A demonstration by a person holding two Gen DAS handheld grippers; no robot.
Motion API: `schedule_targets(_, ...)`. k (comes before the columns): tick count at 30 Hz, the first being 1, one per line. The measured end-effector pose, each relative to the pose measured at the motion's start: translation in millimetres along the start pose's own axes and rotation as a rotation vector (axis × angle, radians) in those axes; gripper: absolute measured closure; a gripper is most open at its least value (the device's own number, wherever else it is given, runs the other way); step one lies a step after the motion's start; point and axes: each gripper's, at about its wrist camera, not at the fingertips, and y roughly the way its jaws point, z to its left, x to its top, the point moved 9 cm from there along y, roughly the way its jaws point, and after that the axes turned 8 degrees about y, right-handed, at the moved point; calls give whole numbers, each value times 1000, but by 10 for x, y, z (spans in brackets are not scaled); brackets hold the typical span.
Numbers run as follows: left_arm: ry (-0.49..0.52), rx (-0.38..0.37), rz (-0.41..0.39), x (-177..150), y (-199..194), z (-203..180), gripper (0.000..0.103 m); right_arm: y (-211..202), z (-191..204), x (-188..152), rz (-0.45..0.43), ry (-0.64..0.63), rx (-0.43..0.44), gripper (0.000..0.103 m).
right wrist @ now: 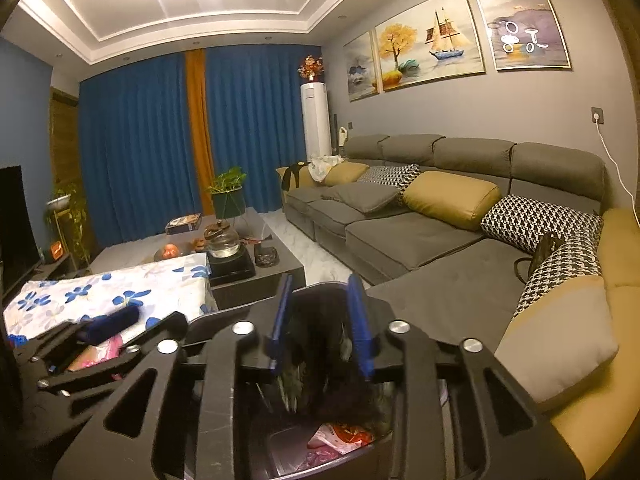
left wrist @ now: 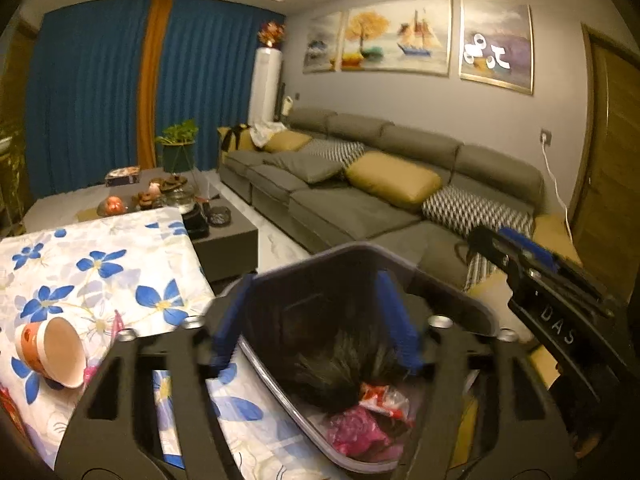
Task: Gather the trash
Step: 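Open both tools to drop the black bags into the bin, then move both open tools back to the paper cups on the table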
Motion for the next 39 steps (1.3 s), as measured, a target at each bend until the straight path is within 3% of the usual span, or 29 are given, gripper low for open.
schedule_targets(4, 4, 48, -3, 15, -69, 81, 27, -44, -2, 19, -7, -1, -9, 58)
schedule_targets(8, 8, 112, -6, -3, -230, 186, 18, -179, 24, 49, -38, 0, -11, 40)
schedule_targets(14, 0, 262, -18, -135, -711, 494, 11, -417, 167, -32, -56, -11, 9, 22)
schedule_targets(20, -19, 402, 2, -364, -1231, 897, 9, -551, 507, -245, -25, -42, 68, 18)
schedule_targets(29, -97, 613, 28, -795, -2197, 1704, 9, -711, 1406, -721, 72, -108, 236, 18)
schedule_targets(39, -175, 765, 33, -1190, -3070, 2347, 9, -887, 2476, -1316, 217, -199, 417, 18)
